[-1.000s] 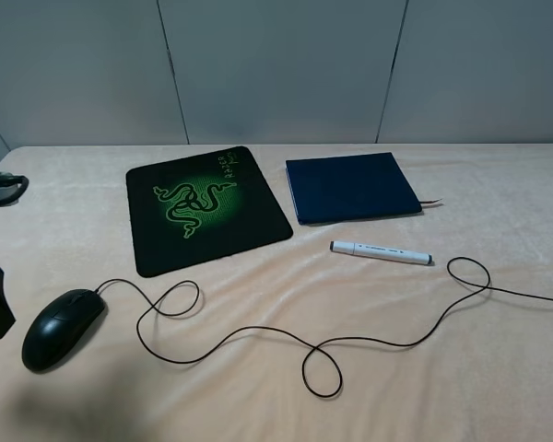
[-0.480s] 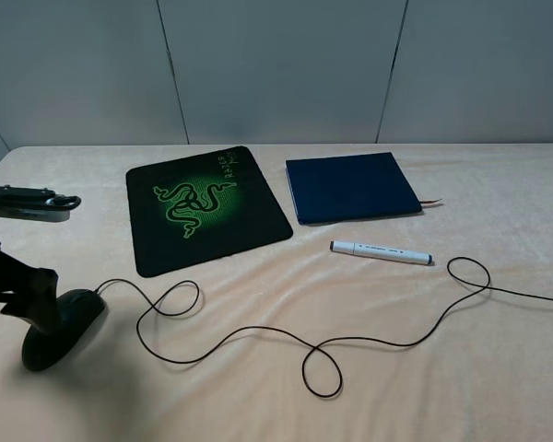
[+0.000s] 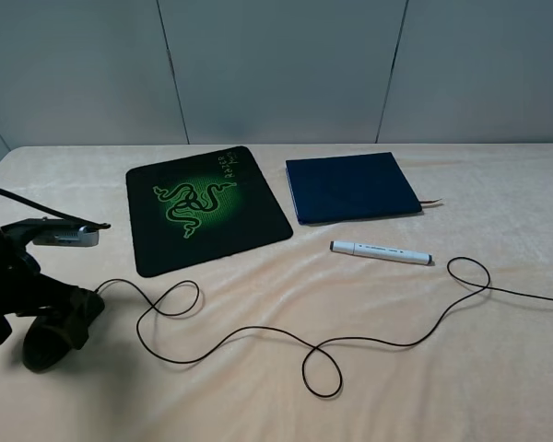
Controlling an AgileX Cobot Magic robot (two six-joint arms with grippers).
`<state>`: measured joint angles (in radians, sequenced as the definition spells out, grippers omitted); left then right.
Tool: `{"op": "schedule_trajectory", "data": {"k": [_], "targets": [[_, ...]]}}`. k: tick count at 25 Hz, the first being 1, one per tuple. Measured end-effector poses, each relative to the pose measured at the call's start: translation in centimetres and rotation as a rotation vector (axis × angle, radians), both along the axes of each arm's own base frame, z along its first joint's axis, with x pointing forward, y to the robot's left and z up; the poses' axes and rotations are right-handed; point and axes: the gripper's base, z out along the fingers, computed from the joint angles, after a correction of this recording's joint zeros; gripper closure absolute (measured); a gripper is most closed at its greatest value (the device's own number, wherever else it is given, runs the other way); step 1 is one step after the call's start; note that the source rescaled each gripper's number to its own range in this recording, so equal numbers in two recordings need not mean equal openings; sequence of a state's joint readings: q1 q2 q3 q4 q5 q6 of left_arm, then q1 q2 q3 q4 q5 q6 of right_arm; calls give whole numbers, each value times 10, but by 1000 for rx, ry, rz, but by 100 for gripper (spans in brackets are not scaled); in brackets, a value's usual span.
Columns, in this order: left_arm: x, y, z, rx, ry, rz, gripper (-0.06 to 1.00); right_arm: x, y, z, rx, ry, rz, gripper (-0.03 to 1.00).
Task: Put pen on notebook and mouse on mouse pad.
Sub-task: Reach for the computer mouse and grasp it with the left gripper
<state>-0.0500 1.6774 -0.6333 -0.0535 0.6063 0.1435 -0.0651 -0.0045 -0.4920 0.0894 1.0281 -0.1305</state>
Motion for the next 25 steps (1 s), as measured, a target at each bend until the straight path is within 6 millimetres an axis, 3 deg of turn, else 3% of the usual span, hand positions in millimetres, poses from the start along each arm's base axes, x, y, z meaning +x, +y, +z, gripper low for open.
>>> {"op": "schedule_trajectory", "data": {"k": [6, 18, 21, 25], "targets": [[4, 0, -12, 1, -2, 7, -6, 0, 0, 0, 0, 0, 0, -3], [7, -14, -14, 57, -56, -73, -3, 0, 0, 0, 0, 0, 0, -3], [7, -15, -14, 63, -57, -71, 15, 0, 0, 0, 0, 0, 0, -3], [7, -15, -14, 63, -57, -69, 60, 0, 0, 0, 0, 0, 0, -3]]}}
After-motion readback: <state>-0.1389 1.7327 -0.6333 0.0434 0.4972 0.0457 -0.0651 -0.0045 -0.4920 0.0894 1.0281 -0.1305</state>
